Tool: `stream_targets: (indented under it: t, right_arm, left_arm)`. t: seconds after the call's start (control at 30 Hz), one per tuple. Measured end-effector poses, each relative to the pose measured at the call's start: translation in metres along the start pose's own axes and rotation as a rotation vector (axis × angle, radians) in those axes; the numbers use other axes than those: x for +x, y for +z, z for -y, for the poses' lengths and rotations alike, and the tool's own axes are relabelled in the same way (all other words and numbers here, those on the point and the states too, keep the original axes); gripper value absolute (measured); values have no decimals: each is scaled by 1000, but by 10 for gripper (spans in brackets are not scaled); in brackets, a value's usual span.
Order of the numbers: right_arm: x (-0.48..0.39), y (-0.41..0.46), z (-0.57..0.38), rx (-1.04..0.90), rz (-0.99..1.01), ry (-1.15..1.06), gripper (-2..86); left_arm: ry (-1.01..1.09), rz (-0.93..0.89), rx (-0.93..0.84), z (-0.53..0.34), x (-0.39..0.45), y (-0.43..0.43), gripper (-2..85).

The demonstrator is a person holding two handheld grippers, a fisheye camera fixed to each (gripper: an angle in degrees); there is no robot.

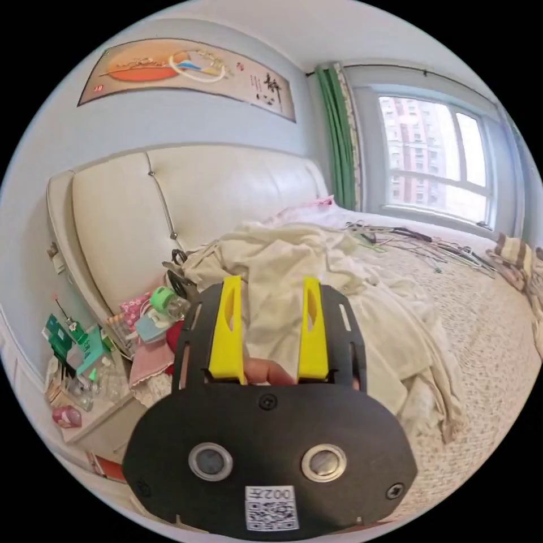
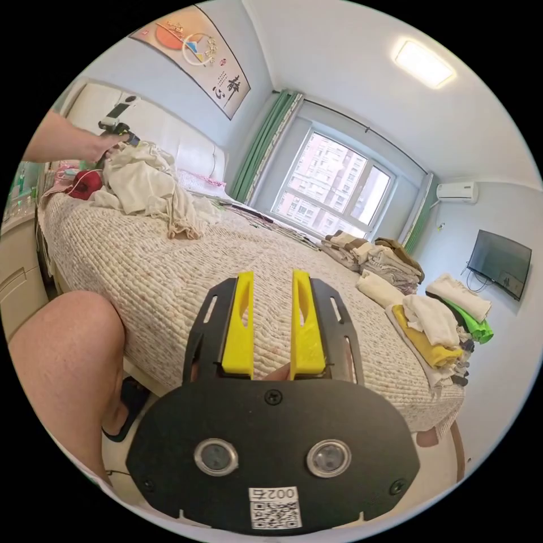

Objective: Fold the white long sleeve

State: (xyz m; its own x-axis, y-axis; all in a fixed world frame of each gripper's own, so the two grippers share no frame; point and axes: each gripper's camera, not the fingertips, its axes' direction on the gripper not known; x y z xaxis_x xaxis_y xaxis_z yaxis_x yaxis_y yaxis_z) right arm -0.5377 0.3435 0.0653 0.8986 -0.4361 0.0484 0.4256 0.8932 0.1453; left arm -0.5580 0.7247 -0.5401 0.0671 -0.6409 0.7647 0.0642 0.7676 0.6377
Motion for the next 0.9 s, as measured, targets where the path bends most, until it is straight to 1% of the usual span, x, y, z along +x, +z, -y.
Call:
stream_targets:
  t: [0.07, 0.1, 0.13, 0.2, 0.27, 0.3, 0.37, 0.4, 0.47, 0.53, 0.6, 0.67, 0.7, 0.77, 0.83, 0.9]
  right_arm:
    - [-2, 0, 1, -2, -4, -9, 98]
    - [-3, 0, 1, -2, -6, -18, 94]
    - [-3, 0, 1, -2, -8, -21, 92]
    - [-4, 1, 2, -2, -13, -24, 84]
    - [-3, 1, 3, -3, -13, -20, 82]
    - [-2, 0, 3, -2, -13, -18, 80]
    - [-1, 0, 3, -1, -13, -19, 76]
    - [1, 0, 2, 1, -13, -19, 73]
    - [3, -2, 2, 4, -12, -14, 69]
    - [7, -3, 2, 7, -12, -1, 65]
    - [14, -3, 2, 6, -6, 24, 65]
    - [22, -3, 1, 1, 2, 53, 65]
    - [29, -3, 2, -7, 15, 78, 64]
    - [43, -3, 1, -21, 49, 127, 63]
    - [61, -7, -1, -14, 86, 193, 58]
    - [84, -15, -4, 16, 165, 258, 49]
  left_arm:
    - [19, -77, -126, 8, -4, 30, 110]
    - [21, -96, -147, 8, -4, 35, 101]
    - [8, -125, -162, 7, -4, 37, 74]
    - [-52, -136, -117, 3, -3, 22, 35]
    - [-29, -243, -9, -6, 16, -15, 7]
    - [-10, -278, 14, -10, 23, -26, 5]
    - [81, -400, 99, -27, 54, -77, -3]
    - [100, -429, 117, -32, 62, -91, -4]
    - [172, -534, 160, -57, 90, -146, -7]
    - [229, -622, 154, -80, 112, -182, -8]
    - [332, -738, 138, -107, 132, -212, -8]
    - [472, -984, 101, -152, 151, -250, -8]
    - [508, -1033, 94, -164, 155, -259, -8]
    - [653, -1164, 66, -213, 166, -294, -7]
    - [755, -1177, 43, -250, 170, -313, -7]
    - [781, -1178, -22, -286, 170, -321, -6]
